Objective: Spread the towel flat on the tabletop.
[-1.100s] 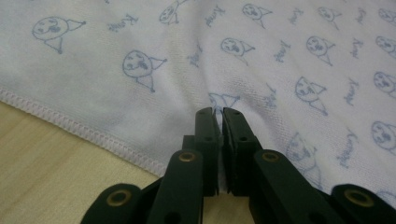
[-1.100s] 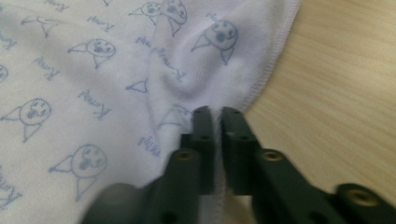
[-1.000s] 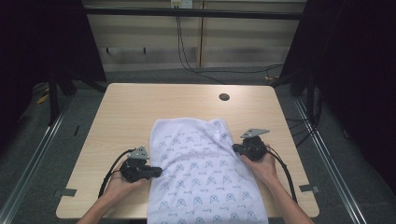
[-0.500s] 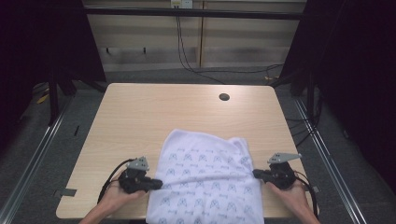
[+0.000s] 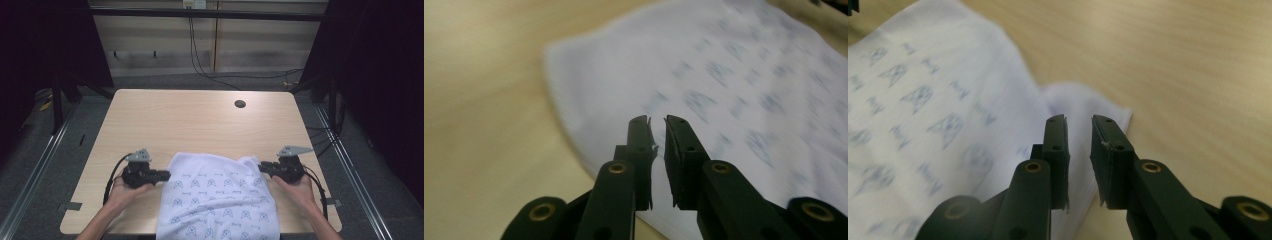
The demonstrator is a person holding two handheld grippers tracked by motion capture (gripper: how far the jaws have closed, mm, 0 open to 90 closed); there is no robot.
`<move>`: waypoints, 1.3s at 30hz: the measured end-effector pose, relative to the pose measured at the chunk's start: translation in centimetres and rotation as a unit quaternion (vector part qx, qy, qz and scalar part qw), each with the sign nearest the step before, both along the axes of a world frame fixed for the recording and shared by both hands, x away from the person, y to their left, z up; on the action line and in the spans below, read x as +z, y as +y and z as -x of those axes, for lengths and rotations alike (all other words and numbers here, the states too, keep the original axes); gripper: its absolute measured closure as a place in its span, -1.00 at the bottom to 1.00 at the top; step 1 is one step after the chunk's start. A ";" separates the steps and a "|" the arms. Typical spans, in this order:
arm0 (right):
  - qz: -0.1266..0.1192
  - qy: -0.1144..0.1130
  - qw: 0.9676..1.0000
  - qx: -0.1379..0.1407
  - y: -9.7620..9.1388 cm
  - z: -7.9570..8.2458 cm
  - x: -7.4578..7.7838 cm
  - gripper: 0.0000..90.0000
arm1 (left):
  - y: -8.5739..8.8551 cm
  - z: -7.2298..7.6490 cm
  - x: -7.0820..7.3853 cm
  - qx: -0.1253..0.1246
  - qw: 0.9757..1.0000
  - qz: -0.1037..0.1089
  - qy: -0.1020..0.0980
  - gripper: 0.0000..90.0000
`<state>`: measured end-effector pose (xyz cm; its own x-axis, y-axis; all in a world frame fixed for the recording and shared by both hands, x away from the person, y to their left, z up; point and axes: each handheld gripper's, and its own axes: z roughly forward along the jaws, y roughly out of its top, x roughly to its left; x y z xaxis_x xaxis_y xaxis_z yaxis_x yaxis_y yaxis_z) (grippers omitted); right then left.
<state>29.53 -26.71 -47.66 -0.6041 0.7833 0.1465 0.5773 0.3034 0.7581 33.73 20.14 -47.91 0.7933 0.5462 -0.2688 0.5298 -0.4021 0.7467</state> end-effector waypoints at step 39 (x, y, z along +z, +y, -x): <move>0.038 0.020 0.999 0.003 3.3 -3.7 -2.7 1.00 | -3.8 -1.1 -1.2 -0.010 1.000 0.007 -0.014 0.84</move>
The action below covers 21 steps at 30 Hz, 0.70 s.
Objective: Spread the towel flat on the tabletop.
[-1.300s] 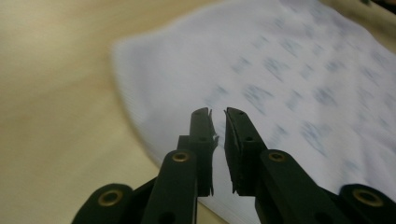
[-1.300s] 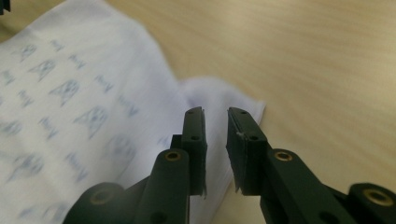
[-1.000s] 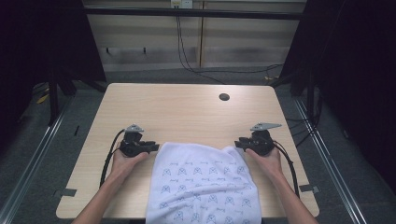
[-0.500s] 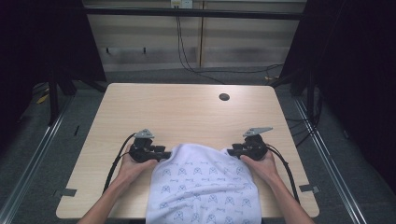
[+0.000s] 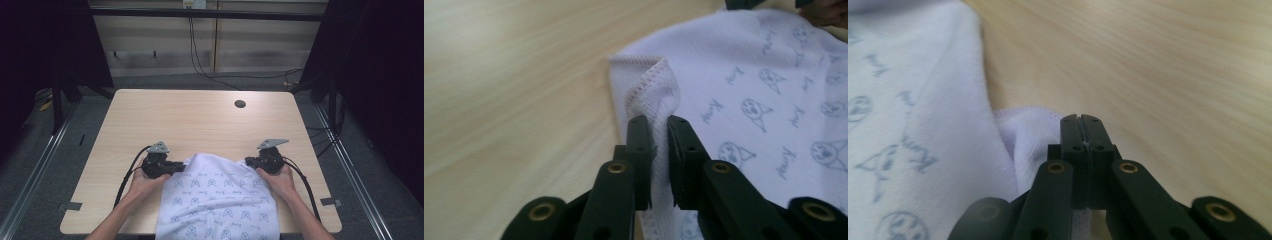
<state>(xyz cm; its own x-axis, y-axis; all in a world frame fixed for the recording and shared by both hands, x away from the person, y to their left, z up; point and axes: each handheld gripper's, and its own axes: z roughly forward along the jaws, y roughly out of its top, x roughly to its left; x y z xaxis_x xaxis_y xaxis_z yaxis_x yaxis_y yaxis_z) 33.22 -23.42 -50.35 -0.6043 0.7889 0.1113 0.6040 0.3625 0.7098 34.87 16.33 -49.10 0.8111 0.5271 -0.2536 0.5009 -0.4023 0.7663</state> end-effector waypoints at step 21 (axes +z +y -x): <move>-0.103 -0.127 0.983 -0.079 -4.9 -3.3 10.0 1.00 | 3.7 -4.9 6.5 0.110 0.990 0.055 -0.068 0.87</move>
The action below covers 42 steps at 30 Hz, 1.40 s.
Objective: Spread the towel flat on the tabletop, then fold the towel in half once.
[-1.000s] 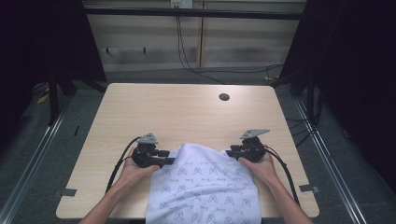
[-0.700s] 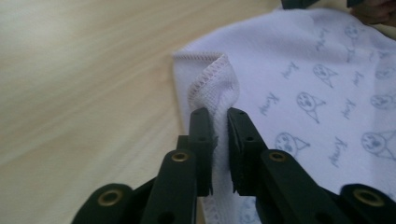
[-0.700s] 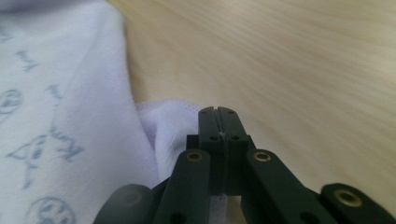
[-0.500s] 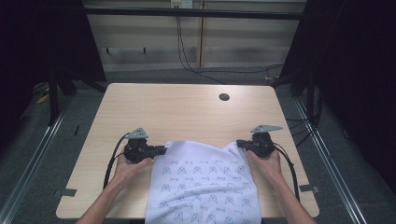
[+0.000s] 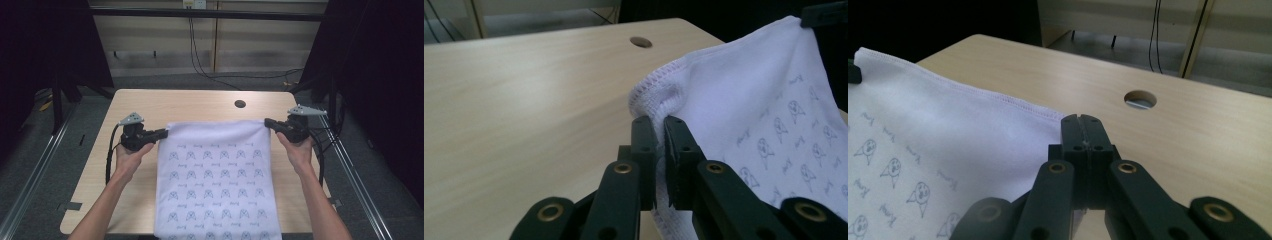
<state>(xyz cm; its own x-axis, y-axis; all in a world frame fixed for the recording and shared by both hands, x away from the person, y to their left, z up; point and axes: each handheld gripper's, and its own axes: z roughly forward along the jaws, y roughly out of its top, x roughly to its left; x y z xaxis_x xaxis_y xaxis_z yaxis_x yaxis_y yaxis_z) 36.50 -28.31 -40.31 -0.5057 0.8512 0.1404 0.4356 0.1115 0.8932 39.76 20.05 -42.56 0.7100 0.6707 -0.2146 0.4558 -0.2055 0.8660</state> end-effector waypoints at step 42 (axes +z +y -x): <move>0.052 0.137 0.984 0.101 2.0 4.6 -8.7 0.38 | -3.8 3.9 -8.0 -0.111 0.987 -0.098 0.069 0.60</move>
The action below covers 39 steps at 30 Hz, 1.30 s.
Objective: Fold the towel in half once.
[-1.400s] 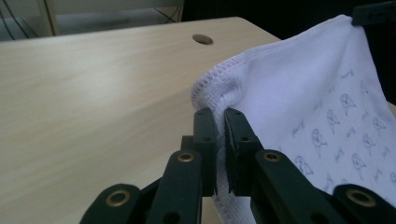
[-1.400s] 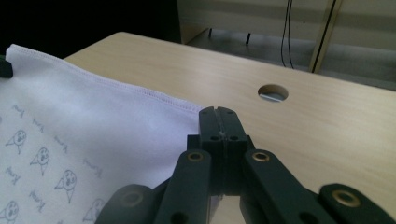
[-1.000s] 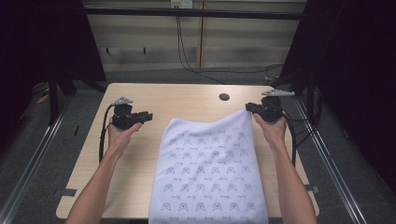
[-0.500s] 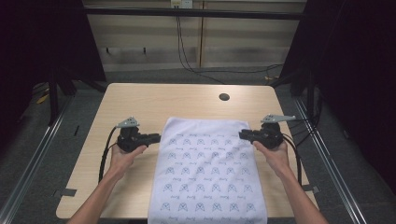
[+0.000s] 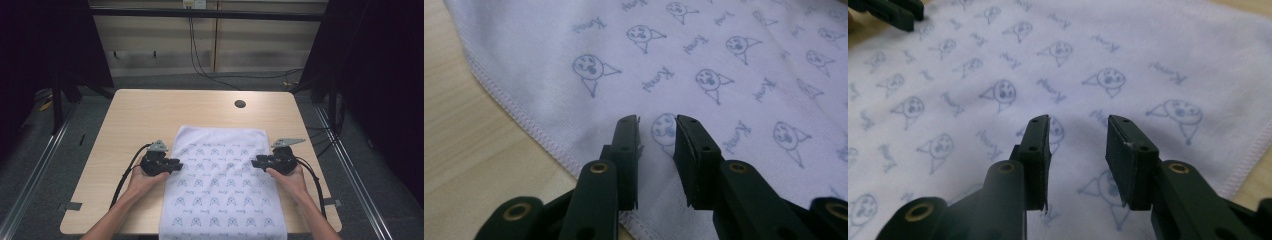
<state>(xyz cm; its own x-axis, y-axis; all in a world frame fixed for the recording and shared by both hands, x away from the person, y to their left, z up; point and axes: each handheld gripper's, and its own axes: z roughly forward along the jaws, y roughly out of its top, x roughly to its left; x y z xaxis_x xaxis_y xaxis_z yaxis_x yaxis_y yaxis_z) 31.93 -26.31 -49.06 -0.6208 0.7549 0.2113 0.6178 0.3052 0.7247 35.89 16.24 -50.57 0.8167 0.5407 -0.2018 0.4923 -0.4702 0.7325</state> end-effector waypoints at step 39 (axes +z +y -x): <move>0.023 0.020 0.999 0.025 -0.1 6.0 0.5 0.67 | 2.7 6.1 1.2 -0.043 0.999 -0.004 -0.007 0.70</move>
